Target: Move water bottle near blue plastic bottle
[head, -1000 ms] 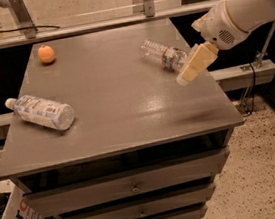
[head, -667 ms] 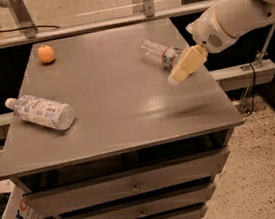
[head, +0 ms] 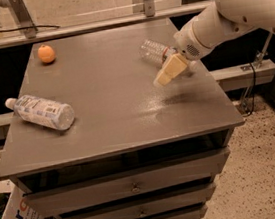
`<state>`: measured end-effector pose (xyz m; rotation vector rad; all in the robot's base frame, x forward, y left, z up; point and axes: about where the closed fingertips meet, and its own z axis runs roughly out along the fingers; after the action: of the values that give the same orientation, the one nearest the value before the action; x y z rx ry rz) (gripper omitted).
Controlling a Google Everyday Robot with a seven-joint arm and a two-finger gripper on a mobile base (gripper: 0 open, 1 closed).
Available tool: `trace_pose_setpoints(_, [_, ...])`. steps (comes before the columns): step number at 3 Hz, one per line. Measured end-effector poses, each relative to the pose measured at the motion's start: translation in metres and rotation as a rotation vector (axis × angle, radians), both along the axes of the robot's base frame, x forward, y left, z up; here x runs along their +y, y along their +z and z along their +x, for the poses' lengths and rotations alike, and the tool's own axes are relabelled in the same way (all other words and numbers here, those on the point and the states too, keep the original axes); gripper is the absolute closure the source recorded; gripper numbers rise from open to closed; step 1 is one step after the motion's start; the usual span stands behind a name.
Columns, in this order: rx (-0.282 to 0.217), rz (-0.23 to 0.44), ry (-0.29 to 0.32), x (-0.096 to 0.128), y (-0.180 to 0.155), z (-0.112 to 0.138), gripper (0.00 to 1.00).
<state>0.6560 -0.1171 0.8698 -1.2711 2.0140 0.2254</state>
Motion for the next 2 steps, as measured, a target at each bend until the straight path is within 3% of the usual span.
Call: trace_pose_setpoints(2, [0.012,0.007,-0.038,0.002,-0.025,0.040,0.00])
